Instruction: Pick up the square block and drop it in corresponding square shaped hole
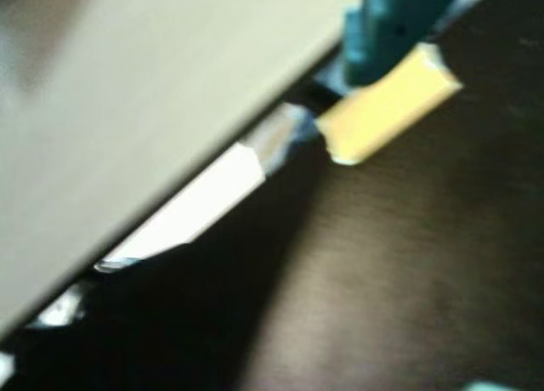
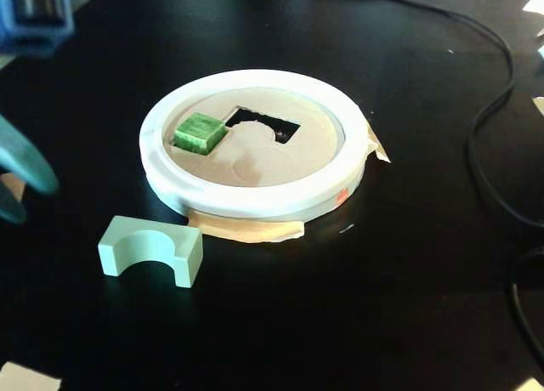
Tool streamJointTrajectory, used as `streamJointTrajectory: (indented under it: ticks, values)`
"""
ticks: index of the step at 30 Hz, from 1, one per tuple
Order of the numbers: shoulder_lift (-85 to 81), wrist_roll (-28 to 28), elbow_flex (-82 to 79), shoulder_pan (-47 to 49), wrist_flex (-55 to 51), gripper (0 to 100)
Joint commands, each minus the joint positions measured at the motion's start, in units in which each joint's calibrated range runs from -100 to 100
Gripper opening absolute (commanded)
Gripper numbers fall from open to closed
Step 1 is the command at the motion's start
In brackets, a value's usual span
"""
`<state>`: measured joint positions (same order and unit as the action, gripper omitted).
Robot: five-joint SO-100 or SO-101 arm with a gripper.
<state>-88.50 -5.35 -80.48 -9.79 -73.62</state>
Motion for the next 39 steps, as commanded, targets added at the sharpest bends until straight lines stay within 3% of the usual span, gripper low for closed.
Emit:
streamJointTrajectory:
  ticks: [1, 10, 39]
  values:
    - [-1.4, 3.2, -6.1, -0.8, 4.2, 89]
    - [-1.4, 4.1, -13.2, -2.9, 5.1, 89]
    - [-1.5, 4.4, -13.4, -2.7, 5.1, 88]
